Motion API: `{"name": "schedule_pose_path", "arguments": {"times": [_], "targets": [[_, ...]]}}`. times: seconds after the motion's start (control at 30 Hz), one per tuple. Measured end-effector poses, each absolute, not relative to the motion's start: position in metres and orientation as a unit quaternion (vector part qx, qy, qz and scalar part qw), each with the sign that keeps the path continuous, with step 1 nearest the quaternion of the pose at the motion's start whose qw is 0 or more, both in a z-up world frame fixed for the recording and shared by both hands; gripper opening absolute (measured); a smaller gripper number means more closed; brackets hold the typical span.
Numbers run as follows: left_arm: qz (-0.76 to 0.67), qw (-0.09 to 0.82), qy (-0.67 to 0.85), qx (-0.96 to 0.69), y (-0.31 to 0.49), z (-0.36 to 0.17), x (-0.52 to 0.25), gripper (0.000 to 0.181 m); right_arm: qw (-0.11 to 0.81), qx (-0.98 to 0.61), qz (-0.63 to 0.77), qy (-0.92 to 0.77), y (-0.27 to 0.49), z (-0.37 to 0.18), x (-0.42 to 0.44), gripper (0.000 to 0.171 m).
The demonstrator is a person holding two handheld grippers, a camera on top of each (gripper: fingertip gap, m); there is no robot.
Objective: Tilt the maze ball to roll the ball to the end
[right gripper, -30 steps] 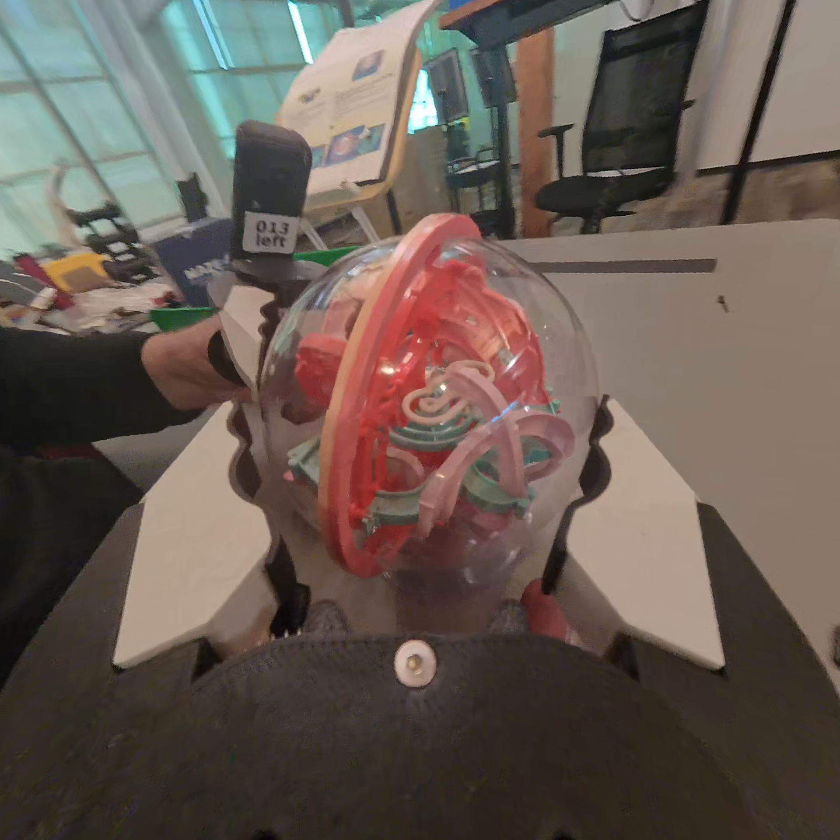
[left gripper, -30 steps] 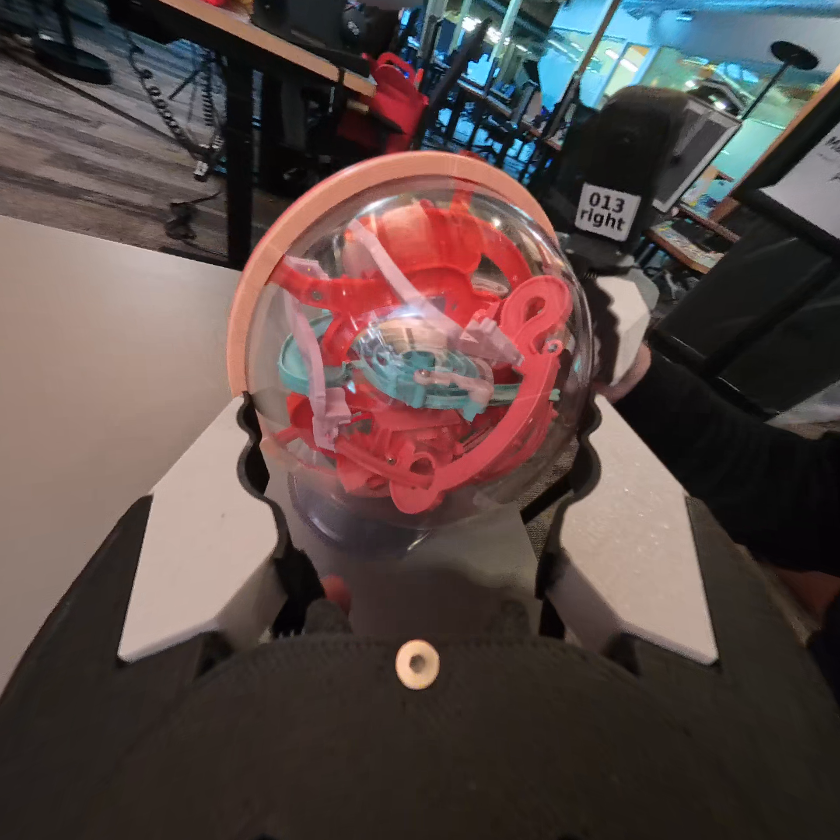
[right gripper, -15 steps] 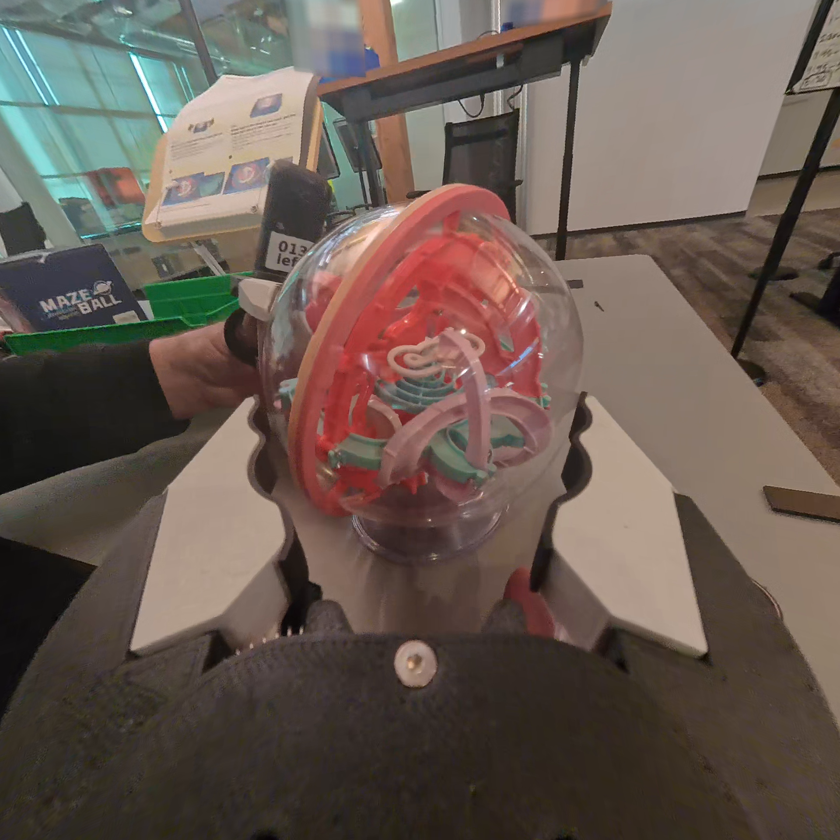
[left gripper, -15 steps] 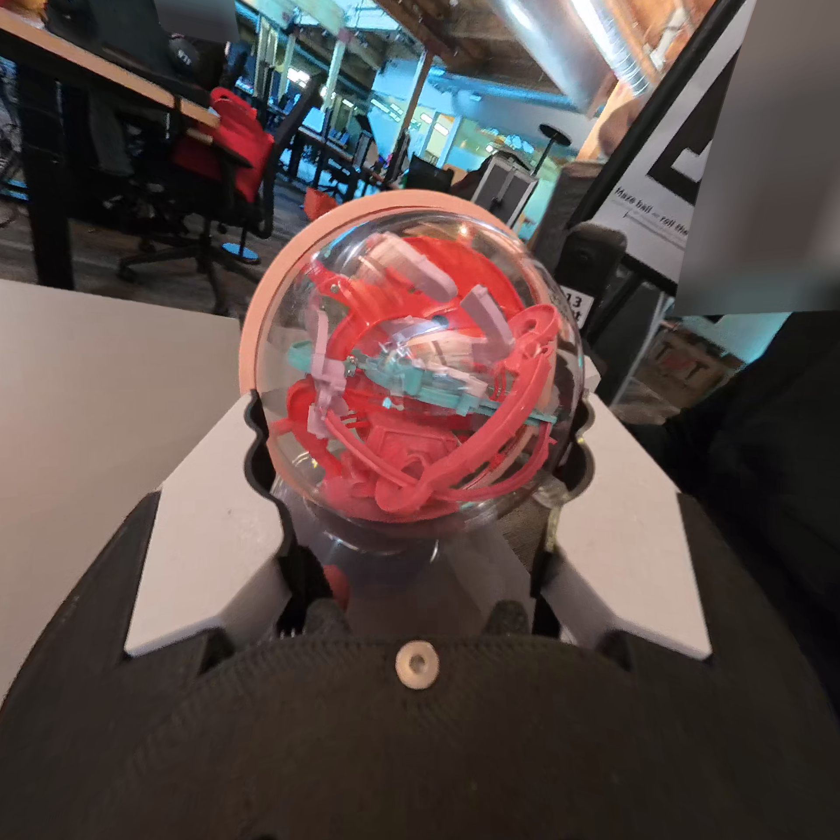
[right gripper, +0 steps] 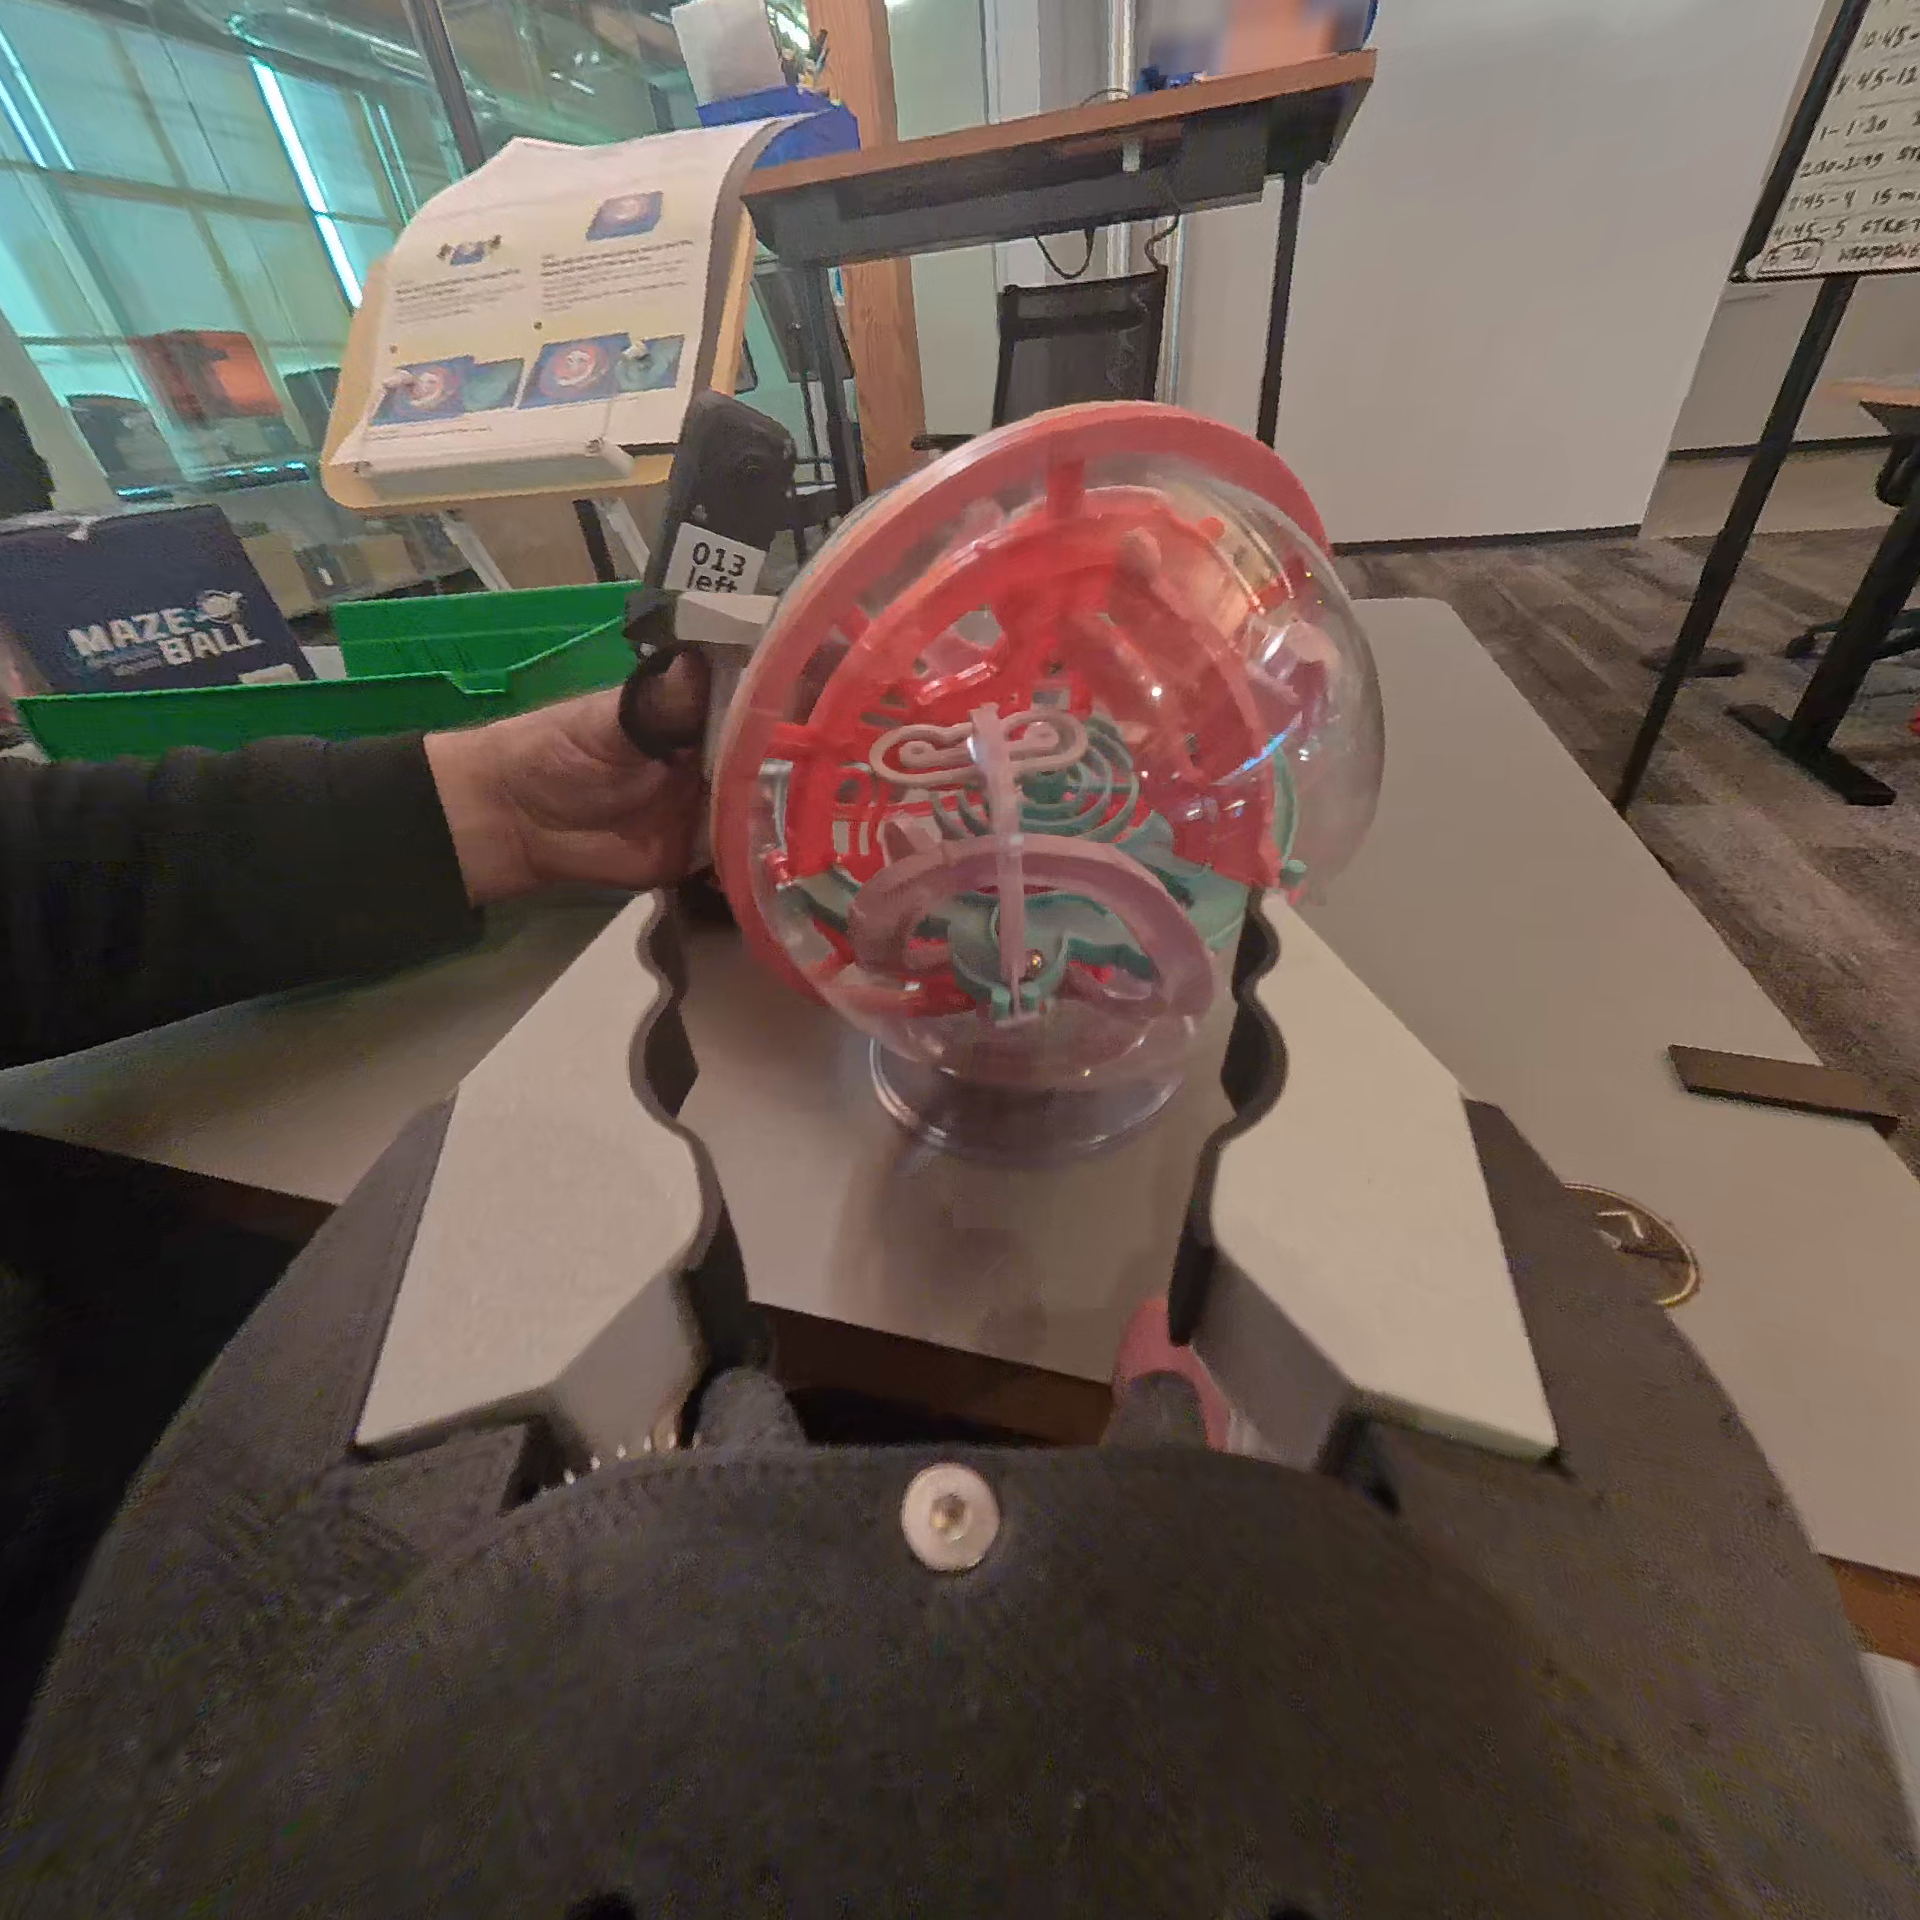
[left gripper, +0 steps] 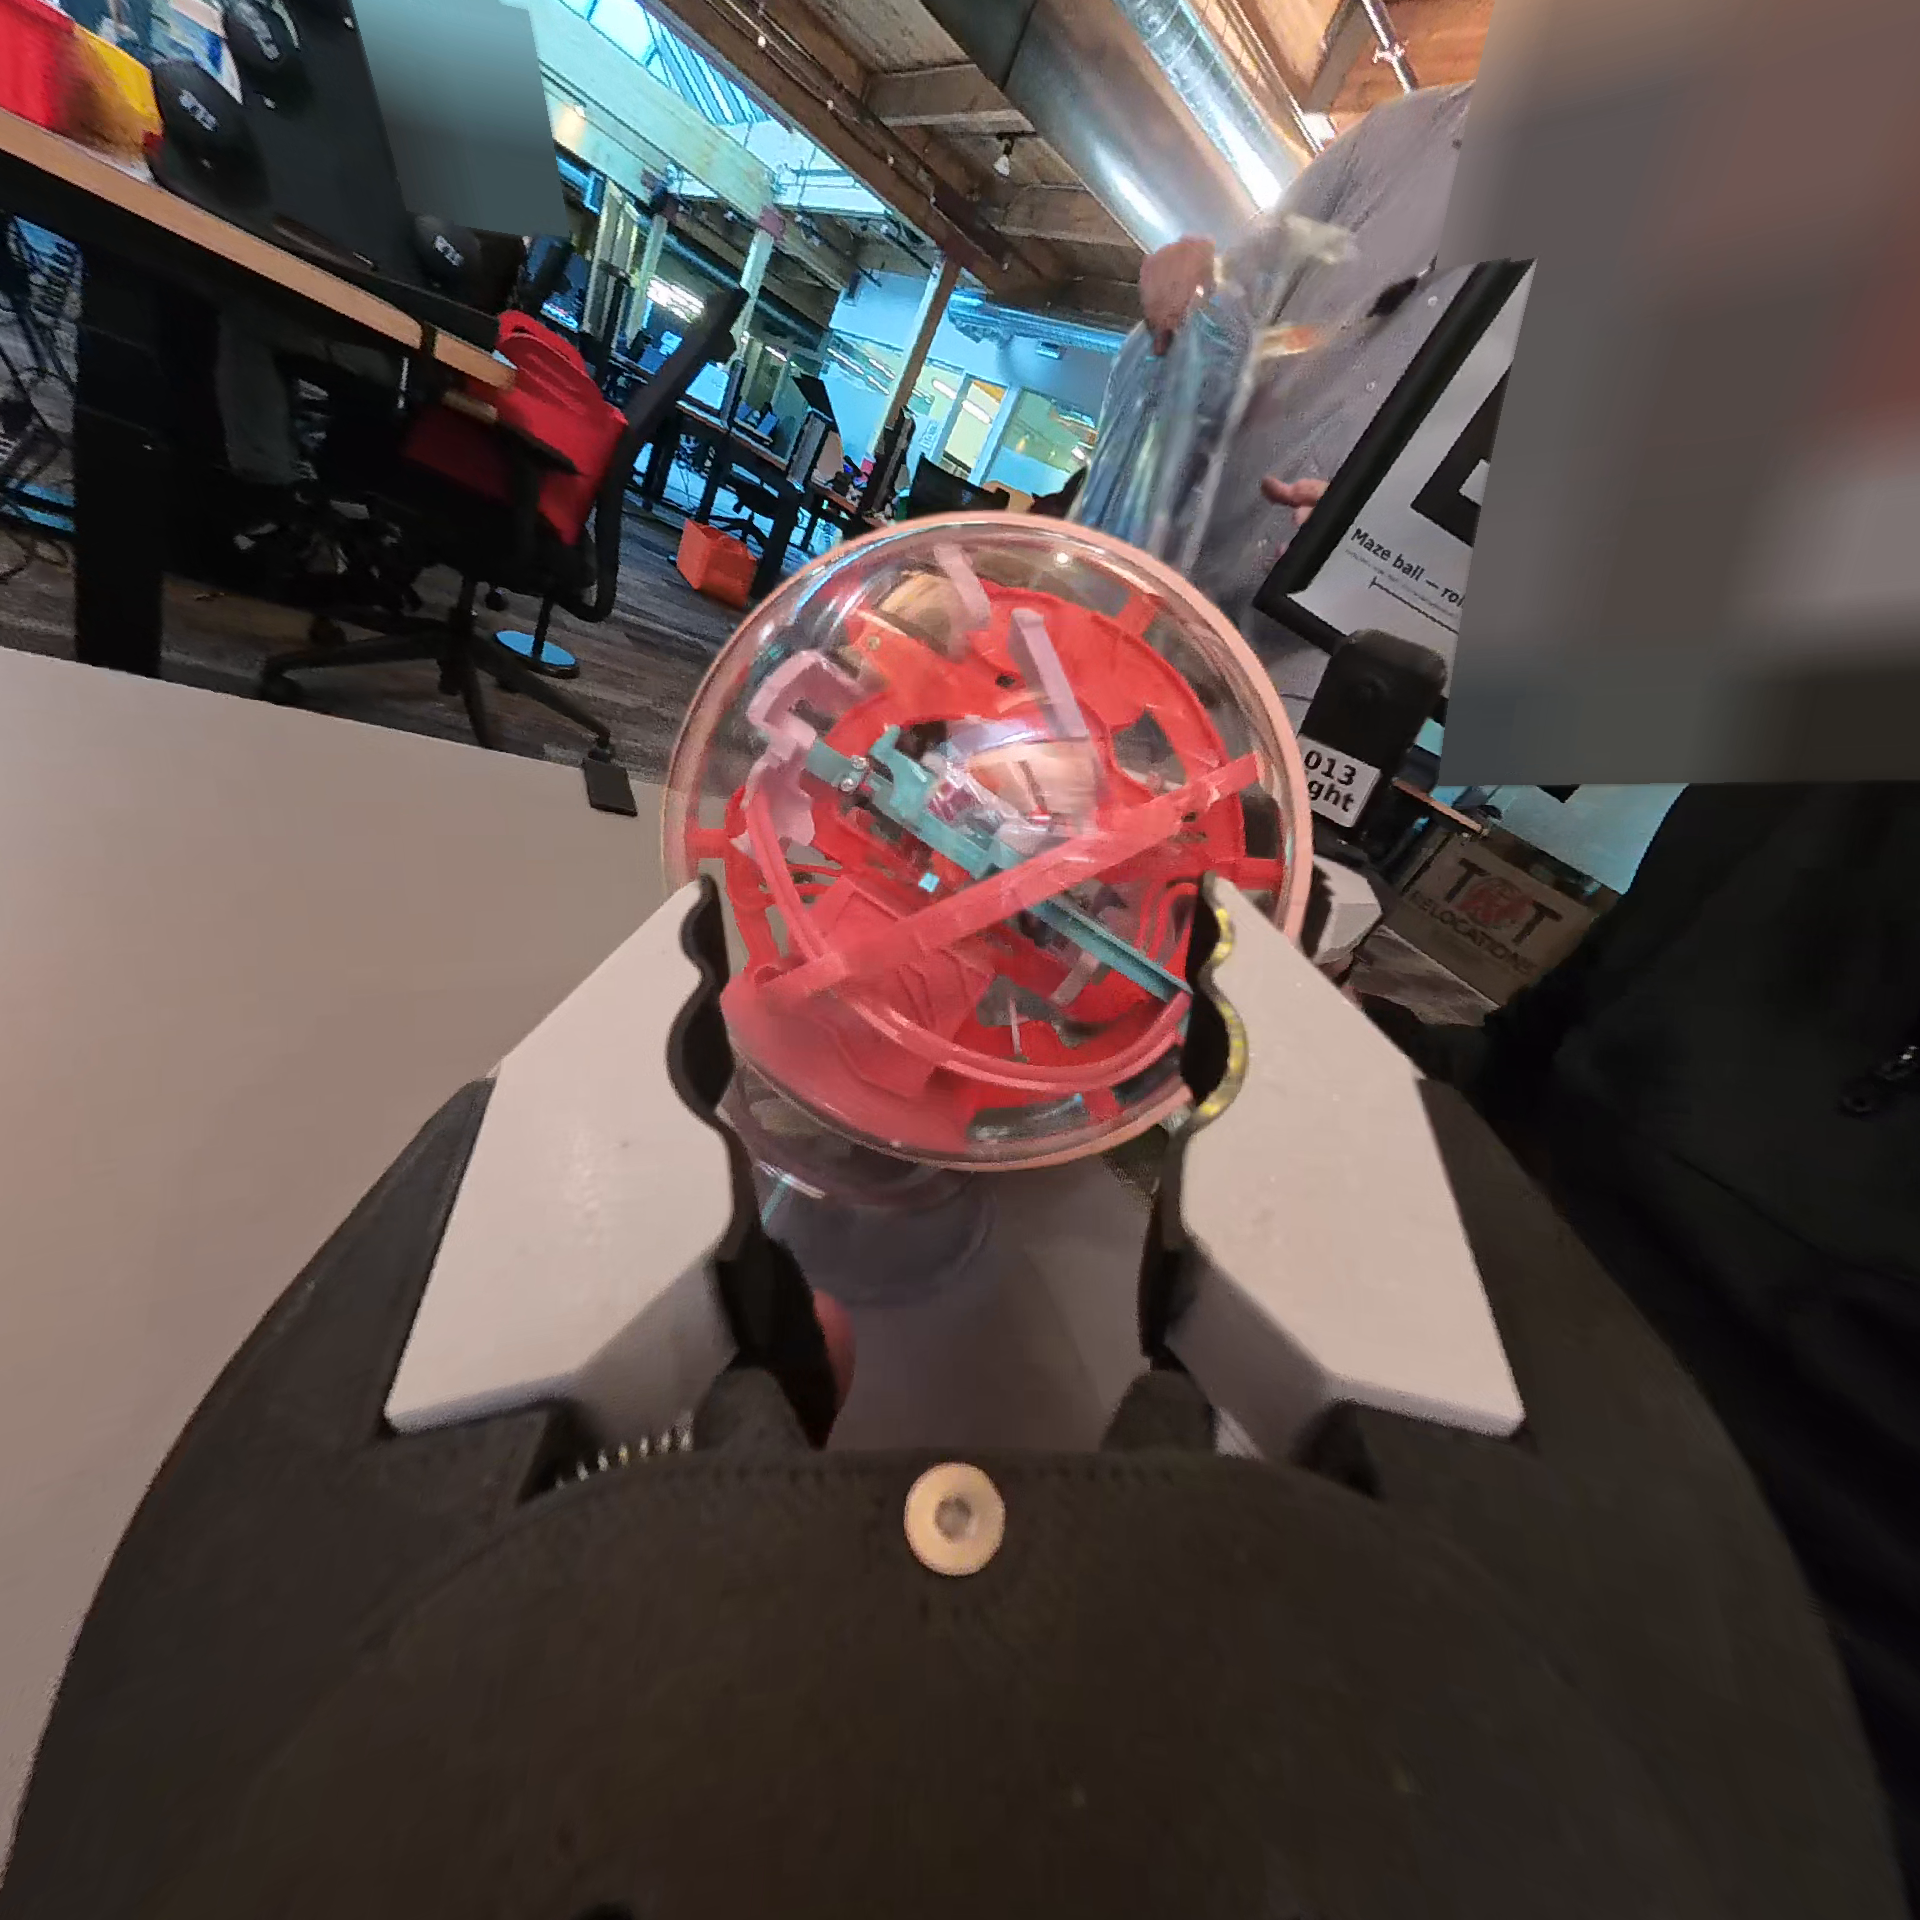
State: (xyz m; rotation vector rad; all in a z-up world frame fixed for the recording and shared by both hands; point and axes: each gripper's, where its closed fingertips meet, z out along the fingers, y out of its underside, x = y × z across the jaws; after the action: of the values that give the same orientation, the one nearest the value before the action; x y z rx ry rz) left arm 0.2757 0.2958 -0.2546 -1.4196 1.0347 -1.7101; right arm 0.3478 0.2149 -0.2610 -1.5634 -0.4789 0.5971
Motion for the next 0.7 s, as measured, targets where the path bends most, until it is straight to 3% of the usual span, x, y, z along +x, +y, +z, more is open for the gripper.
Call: {"name": "schedule_pose_path", "arguments": {"times": [0.07,0.27,0.47,0.7], "targets": [[-0.651,0.345,0.393,-0.55,0.298,-0.254,0.274,0.083,0.647,-0.682,0.268,-0.21,0.213,-0.261,0.353,0.099],[-0.635,0.384,0.374,-0.556,0.304,-0.239,0.269,0.092,0.638,-0.689,0.262,-0.221,0.227,-0.27,0.372,0.114],[-0.616,0.37,0.394,-0.573,0.307,-0.242,0.283,0.103,0.616,-0.694,0.274,-0.254,0.241,-0.282,0.356,0.108],[-0.666,0.338,0.376,-0.549,0.3,-0.242,0.282,0.086,0.606,-0.716,0.234,-0.256,0.245,-0.282,0.354,0.107]]}}
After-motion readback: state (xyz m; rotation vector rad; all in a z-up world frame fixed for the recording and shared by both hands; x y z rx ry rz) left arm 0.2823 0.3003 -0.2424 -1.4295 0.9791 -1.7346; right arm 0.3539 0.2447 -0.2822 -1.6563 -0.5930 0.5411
